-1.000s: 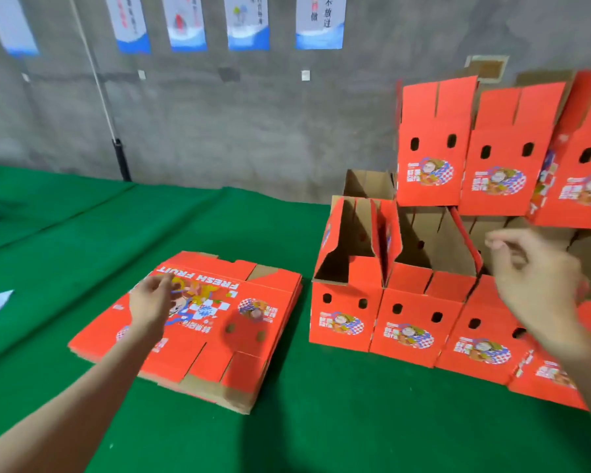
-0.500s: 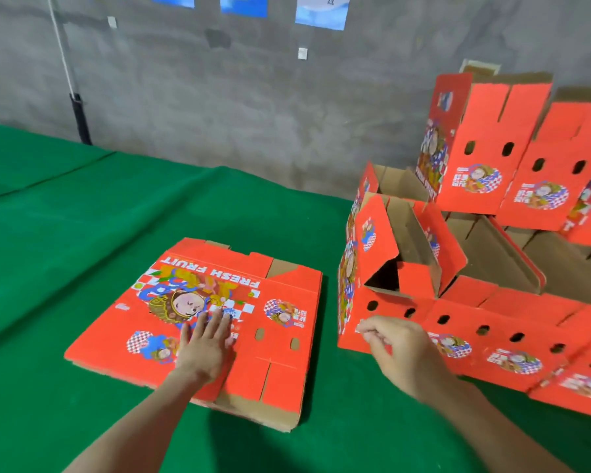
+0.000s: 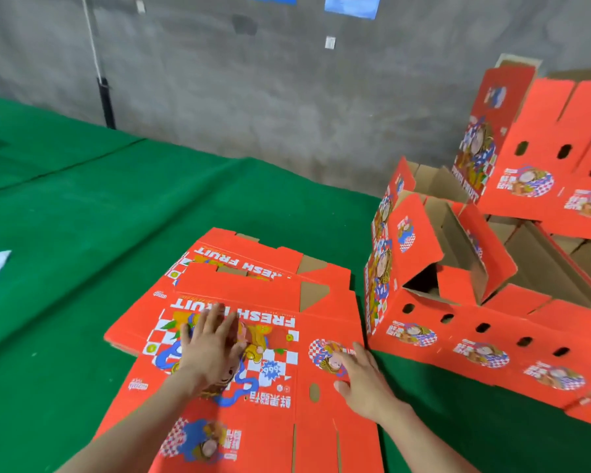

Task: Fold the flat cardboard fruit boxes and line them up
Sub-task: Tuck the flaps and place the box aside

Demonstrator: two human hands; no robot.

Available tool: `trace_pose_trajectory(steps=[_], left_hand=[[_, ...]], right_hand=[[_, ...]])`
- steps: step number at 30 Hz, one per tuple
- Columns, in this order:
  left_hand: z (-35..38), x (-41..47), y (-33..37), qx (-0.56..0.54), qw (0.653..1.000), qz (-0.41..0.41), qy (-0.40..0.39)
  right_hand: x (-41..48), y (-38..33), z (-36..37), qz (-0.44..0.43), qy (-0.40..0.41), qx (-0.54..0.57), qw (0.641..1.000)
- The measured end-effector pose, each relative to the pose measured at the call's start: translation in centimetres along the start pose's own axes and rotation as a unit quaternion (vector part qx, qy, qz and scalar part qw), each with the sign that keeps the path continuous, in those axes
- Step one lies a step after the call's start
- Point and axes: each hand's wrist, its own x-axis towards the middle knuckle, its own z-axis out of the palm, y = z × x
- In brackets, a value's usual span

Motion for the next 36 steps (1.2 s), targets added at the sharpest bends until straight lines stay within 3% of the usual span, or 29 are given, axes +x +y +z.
trace_pose_trajectory(steps=[3, 5, 7, 10, 12, 15, 18, 21, 24, 27, 29, 31, 33, 36], left_hand=[[-2.4, 0.8, -2.7, -0.074, 0.979, -0.158, 0.105], [-3.5, 0.9, -4.2, -0.090, 0.964, -0.231, 0.092], [-3.7, 1.3, -4.7, -0.092, 0.966, -0.233, 0.071], [-5.0, 2.4, -4.9, -0.171, 0.948, -0.258, 0.076], [-6.3, 2.8, -5.4, -0.237, 0.923, -0.277, 0.122], [-9.0, 2.9, -5.7, -0.339, 0.871, -0.284, 0.213], [-12.4, 2.5, -5.2, -0.488, 0.812, -0.230, 0.223], [-16.1, 0.8, -4.1, -0.630, 0.752, -0.129, 0.145], [-18.7, -1.7, -1.2, -0.703, 0.710, -0.034, 0.037], [-20.0, -4.0, 3.3, -0.712, 0.702, 0.008, 0.011], [-20.5, -5.4, 6.6, -0.707, 0.706, 0.040, 0.000], [-20.3, -6.7, 9.8, -0.709, 0.702, 0.070, -0.014], [-20.0, -7.9, 12.6, -0.710, 0.697, 0.093, -0.025], [-19.1, -9.6, 16.0, -0.711, 0.695, 0.107, -0.032]], right_hand=[[0.2, 0.5, 0.1, 0.069, 0.015, 0.078, 0.994], [0.5, 0.5, -0.2, 0.108, 0.031, 0.177, 0.978], [0.8, -0.3, -0.8, 0.147, 0.076, 0.285, 0.944], [1.3, -1.9, -2.5, 0.178, 0.215, 0.342, 0.897], [1.1, -2.9, -4.4, 0.159, 0.298, 0.359, 0.870], [0.4, -4.2, -7.7, 0.100, 0.354, 0.386, 0.846], [-1.3, -4.4, -10.7, 0.055, 0.386, 0.405, 0.827], [-4.0, -2.5, -12.7, 0.004, 0.418, 0.415, 0.808], [-7.1, 0.3, -13.4, -0.009, 0.433, 0.420, 0.797], [-10.2, 2.3, -14.5, 0.039, 0.469, 0.405, 0.784], [-12.4, 2.9, -15.8, 0.052, 0.564, 0.273, 0.777], [-14.6, 3.2, -17.2, -0.006, 0.611, 0.146, 0.778], [-16.6, 3.3, -18.3, -0.061, 0.573, 0.109, 0.810], [-19.6, 4.4, -19.5, -0.018, 0.483, 0.147, 0.863]])
